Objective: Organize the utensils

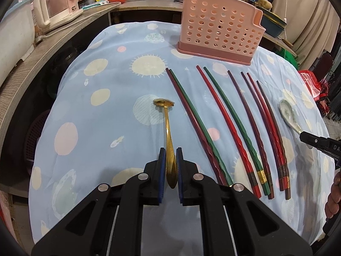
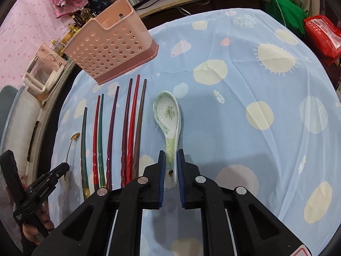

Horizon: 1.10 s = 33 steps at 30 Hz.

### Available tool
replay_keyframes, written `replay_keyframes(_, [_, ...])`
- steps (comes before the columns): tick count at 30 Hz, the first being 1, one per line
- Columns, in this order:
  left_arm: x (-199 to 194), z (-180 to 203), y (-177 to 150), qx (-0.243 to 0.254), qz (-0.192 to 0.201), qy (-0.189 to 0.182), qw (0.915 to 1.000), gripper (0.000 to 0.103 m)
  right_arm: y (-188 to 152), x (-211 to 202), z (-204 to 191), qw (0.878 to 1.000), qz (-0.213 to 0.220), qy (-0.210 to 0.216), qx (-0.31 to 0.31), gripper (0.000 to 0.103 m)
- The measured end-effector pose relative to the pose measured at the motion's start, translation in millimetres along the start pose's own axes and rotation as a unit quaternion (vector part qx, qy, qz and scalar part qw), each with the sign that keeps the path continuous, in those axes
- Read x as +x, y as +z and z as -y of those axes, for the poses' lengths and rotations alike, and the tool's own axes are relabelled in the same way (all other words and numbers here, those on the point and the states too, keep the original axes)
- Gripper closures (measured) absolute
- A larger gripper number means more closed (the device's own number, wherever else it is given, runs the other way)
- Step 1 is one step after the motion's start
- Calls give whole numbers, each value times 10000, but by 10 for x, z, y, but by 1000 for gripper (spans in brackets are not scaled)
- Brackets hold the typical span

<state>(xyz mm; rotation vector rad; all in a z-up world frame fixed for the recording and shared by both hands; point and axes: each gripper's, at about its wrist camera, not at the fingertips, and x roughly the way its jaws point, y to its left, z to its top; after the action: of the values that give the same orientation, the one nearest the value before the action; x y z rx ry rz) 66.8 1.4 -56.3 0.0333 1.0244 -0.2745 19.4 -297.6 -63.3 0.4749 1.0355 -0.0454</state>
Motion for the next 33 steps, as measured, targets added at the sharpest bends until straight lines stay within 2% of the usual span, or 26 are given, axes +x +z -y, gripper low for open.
replay_keyframes(9, [-303, -60, 124, 16, 334, -12, 9994, 94, 69, -386, -224, 9983, 486, -257, -183, 96])
replay_keyframes(11, [-373, -54, 176, 44, 436, -7, 9990, 103, 102, -456, -277, 9974, 584, -333, -249, 96])
replay_keyframes(17, [-520, -58, 360, 93, 712, 8, 9974, 103, 182, -557, -415, 9947, 788, -514, -424, 96])
replay_keyframes(24, [-590, -159, 446, 53, 860, 44, 9963, 103, 232, -622, -515, 9932, 915, -498, -516, 96])
replay_keyframes(27, [-525, -194, 358, 24, 707, -72, 9975, 100, 217, -608, -505, 9939, 873, -460, -494, 96])
replay_keyframes(29, [-426, -187, 229, 35, 502, -139, 9986, 82, 191, -593, -511, 9943, 839, -451, -485, 96])
replay_keyframes(30, [-358, -169, 138, 62, 382, -136, 9992, 69, 176, -586, -510, 9945, 821, -444, -472, 96])
replay_keyframes(31, [-311, -154, 72, 88, 298, -126, 9994, 64, 162, -581, -512, 9947, 806, -434, -459, 96])
replay_keyframes(33, [-171, -109, -60, 172, 52, -117, 9998, 64, 137, -569, -526, 9949, 786, -432, -460, 96])
